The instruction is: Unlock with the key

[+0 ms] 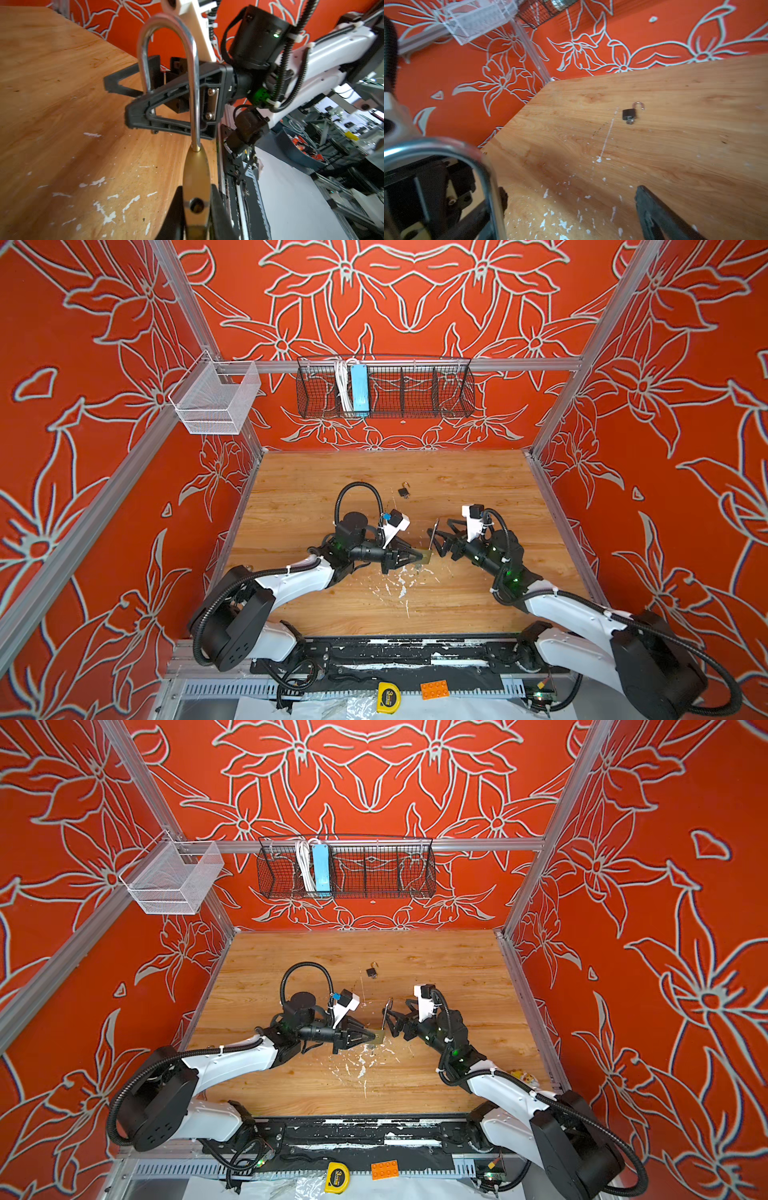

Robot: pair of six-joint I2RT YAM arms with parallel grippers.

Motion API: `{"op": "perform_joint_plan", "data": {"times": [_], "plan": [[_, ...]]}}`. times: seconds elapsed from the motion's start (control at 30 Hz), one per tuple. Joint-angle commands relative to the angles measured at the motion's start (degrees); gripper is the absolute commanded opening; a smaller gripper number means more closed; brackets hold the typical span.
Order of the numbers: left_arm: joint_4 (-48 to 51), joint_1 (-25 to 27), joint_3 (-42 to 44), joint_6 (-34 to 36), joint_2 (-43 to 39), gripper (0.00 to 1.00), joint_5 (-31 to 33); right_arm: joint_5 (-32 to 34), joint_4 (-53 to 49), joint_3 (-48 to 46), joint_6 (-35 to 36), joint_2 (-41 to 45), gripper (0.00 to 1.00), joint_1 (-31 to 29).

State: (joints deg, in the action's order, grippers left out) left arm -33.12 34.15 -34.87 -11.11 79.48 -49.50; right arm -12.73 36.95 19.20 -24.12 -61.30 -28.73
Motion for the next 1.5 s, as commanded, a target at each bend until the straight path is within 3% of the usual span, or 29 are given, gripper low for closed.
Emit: {"op": "perform_joint_plan", "data": {"times": [0.0,0.1,0.37,0.5,1.0,1.17,1.33,1.47], "plan": [[-1.6,0.8,-0.9,1.7,-3.1,0.0,2.0,13.6,-10.2,2.0,1.1,1.1,0.97,0.3],[-0.4,1.0,-0.2,2.3,-4.7,0.0,6.9,17.3,-13.3,2.4,1.4,2.2,0.97,0.3],[3.4,2.6,2.7,4.7,-9.3,0.0,28.9,14.5,-11.6,2.0,1.6,2.0,0.97,0.3],[4.6,2.6,3.2,6.0,-9.6,0.0,34.8,14.0,-11.4,1.9,1.5,1.7,0.97,0.3],[6.4,1.6,2.6,4.4,-9.4,0.0,36.8,9.7,-1.8,-3.8,2.1,6.8,0.98,0.3],[10.5,0.0,0.1,-3.5,-6.6,0.0,44.3,2.0,1.0,-2.1,5.4,1.8,0.98,0.2],[11.2,-3.4,0.0,-8.7,-6.1,0.0,43.2,-0.3,4.6,0.7,8.7,-6.4,0.98,-2.2],[11.4,-5.1,-0.5,-8.9,-6.2,0.0,38.2,0.5,4.9,2.6,13.6,-9.5,0.98,-6.0]]}}
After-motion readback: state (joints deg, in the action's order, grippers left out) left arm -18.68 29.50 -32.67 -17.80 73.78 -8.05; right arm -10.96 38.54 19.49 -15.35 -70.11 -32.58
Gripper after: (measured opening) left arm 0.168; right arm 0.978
